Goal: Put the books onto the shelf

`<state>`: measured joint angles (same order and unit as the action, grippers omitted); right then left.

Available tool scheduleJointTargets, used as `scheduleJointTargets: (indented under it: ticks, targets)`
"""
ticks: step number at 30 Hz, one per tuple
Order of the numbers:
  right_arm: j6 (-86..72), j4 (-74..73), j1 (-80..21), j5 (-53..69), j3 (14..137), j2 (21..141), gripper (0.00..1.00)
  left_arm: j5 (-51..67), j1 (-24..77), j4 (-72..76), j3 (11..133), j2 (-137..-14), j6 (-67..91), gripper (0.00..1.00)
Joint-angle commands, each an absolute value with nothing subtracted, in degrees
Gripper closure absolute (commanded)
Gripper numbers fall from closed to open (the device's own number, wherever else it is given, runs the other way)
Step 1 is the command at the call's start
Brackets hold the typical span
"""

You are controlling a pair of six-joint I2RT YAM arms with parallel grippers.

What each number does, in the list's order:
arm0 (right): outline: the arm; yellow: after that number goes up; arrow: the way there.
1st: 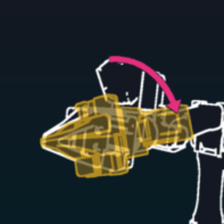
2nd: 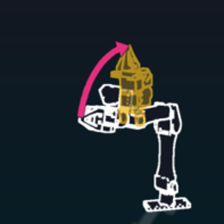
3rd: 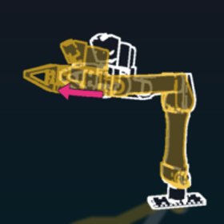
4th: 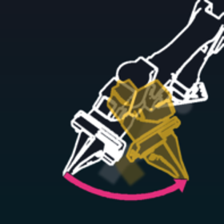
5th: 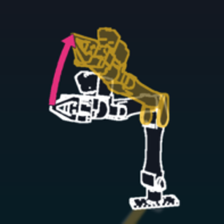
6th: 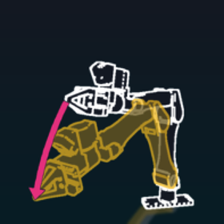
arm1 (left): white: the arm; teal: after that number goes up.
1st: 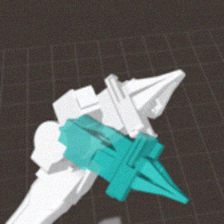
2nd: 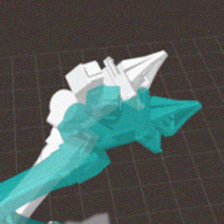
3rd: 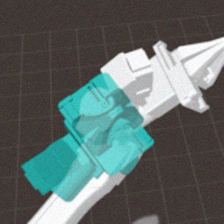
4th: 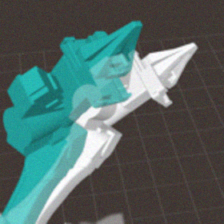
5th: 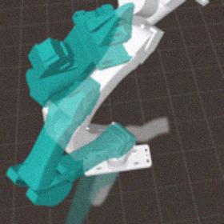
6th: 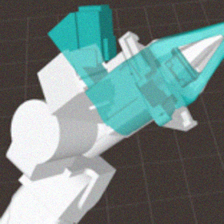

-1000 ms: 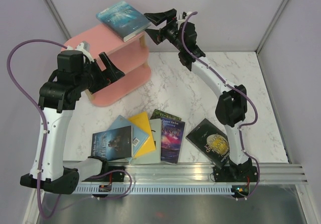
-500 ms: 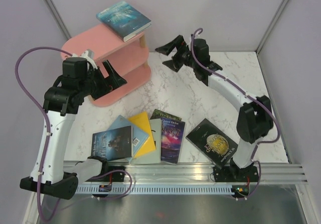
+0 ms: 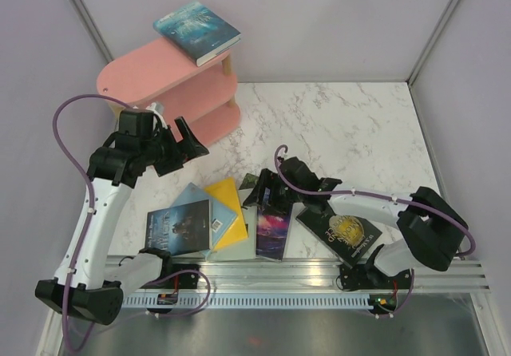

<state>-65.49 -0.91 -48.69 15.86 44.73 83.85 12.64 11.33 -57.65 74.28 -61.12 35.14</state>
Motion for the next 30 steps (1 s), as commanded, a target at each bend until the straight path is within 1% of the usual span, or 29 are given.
scheduleJointTargets:
  ticks: [1,6,10,16,18,19,21,22,24,27,28,30]
  targets:
    - [-66.88,3.43,-50.09,11.17,43.86,83.67,0.14,14.50,11.08,-55.02,75.15,-58.54,36.30,0.04]
    - [-67.94,3.78,-50.10,9.14,41.05,82.71,0.18,14.24,11.16,-56.33,74.97,-57.04,35.86,0.04]
    - [-68.03,5.27,-51.67,9.32,40.87,85.59,0.22,13.97,11.16,-57.13,74.97,-56.16,35.68,0.04]
    - [-71.98,14.57,-55.63,9.32,40.78,91.74,0.30,13.97,11.08,-58.01,75.32,-55.55,35.51,0.04]
    - [-72.68,16.08,-56.68,9.23,40.87,92.90,0.40,13.89,11.08,-58.27,75.32,-55.20,35.42,0.04]
    - [-73.03,16.87,-56.86,9.14,40.78,93.68,0.53,13.89,11.16,-58.53,75.41,-55.11,35.42,0.04]
    - [-73.12,17.31,-56.87,9.05,40.43,93.69,0.67,13.80,11.16,-58.71,75.59,-54.76,35.16,0.04]
    - [-72.78,16.71,-56.95,8.79,40.26,93.34,0.83,13.80,11.08,-58.88,75.76,-54.76,35.16,0.04]
    - [-71.99,14.87,-56.87,7.57,40.60,91.16,1.00,13.45,11.07,-59.23,76.20,-54.67,34.72,0.04]
    - [-66.64,3.99,-56.25,3.00,44.72,87.38,1.00,12.83,11.16,-59.33,76.64,-54.41,34.45,0.04]
    - [-65.23,-1.70,-56.08,2.21,46.04,86.75,1.00,12.75,11.16,-59.33,76.73,-54.40,34.45,0.04]
    - [-61.71,-6.04,-55.20,0.62,49.12,84.39,1.00,12.57,11.16,-59.15,76.82,-54.40,34.54,0.04]
